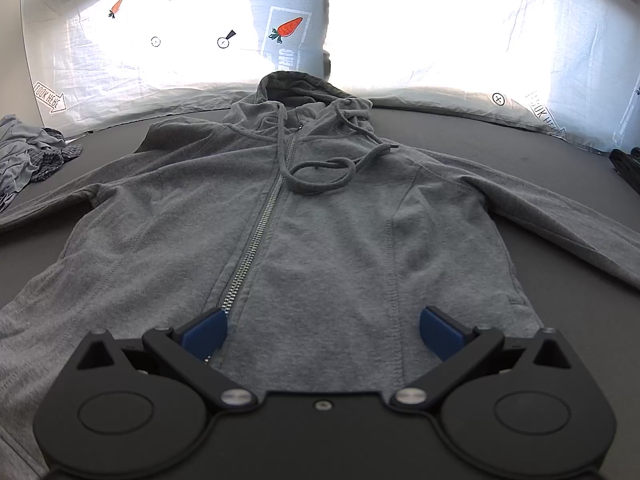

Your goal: Fold clothes

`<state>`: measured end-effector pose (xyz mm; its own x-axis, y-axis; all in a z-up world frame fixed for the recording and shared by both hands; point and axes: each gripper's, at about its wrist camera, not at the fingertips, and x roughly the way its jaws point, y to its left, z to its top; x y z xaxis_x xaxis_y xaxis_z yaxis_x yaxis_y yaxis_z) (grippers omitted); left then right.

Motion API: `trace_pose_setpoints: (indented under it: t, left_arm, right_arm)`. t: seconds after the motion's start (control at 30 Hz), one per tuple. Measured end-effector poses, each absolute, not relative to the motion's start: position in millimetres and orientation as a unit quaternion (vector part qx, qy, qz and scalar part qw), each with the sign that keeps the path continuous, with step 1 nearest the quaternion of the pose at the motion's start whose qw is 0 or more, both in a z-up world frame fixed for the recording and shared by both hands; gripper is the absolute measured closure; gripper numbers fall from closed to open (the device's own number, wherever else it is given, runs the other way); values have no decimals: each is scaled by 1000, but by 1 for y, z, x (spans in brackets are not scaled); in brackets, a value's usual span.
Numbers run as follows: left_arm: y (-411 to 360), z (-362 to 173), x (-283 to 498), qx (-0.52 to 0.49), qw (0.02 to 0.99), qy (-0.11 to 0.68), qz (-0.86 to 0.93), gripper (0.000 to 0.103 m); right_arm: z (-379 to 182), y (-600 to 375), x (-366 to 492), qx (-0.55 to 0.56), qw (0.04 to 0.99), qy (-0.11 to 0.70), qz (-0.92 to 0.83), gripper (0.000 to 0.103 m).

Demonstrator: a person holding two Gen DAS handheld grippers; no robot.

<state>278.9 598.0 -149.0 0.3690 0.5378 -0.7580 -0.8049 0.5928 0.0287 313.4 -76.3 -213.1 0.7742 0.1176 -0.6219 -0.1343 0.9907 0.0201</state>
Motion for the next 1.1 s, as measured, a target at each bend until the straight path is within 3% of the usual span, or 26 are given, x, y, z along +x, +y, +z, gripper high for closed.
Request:
trace_pose_setpoints:
  t: [0.3,0.4,0.5,0.57,0.73,0.87,1.0,1.1]
  left_arm:
    - [570,-170,253,-141,801,433,388,99]
    - [566,-170,252,-126,810,437,370,95]
    - [568,-167,256,-119,820,440,347,67]
    - [572,-167,262,-116,819,445,344,36]
    - [581,-175,281,-93,823,458,324,33]
    - [590,-175,286,-113,828,451,314,33]
    - [593,-175,282,-146,834,434,308,45]
    - [591,-173,281,-155,831,429,318,54]
  right_arm:
    - [-213,-74,314,-12,941,332,61,0]
    - [-212,-73,315,-12,941,333,58,0]
    - [-211,-71,317,-10,940,338,50,0]
    - [-208,-65,326,3,933,359,17,0]
    - [-200,-50,350,34,909,410,-61,0]
    - [-189,-37,377,31,900,434,-22,0]
    - [-167,-6,405,22,911,408,53,1]
    - [-147,27,435,6,926,371,74,18]
